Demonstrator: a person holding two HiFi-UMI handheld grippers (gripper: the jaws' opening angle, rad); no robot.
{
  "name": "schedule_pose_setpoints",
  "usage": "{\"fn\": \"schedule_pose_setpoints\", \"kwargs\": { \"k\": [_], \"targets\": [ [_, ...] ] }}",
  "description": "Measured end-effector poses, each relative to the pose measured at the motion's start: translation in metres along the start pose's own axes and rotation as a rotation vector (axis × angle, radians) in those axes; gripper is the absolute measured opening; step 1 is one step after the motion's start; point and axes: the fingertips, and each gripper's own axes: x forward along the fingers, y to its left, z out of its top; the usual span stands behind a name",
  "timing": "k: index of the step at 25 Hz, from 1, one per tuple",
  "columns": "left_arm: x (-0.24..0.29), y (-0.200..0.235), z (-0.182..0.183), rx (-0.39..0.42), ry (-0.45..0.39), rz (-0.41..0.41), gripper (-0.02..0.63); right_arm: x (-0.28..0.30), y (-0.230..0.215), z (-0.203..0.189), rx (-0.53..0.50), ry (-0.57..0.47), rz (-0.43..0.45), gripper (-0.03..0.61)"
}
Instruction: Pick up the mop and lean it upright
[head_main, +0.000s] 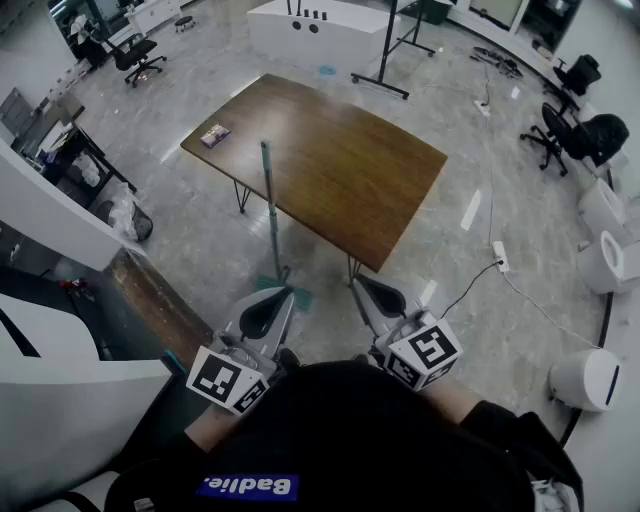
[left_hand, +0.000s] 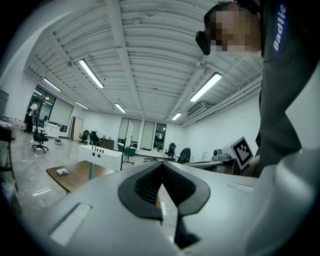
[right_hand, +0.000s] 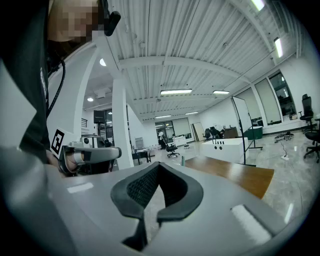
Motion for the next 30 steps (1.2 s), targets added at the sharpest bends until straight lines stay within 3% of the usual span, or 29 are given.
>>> {"fn": "schedule_pose_setpoints", "kwargs": {
  "k": [30],
  "targets": [
    [0.006,-0.018,-0.006,0.006,0.007,0.005,0.020,-0.011,-0.002,-0.008,-0.013,-0.019,0.019,0.005]
  ]
}}
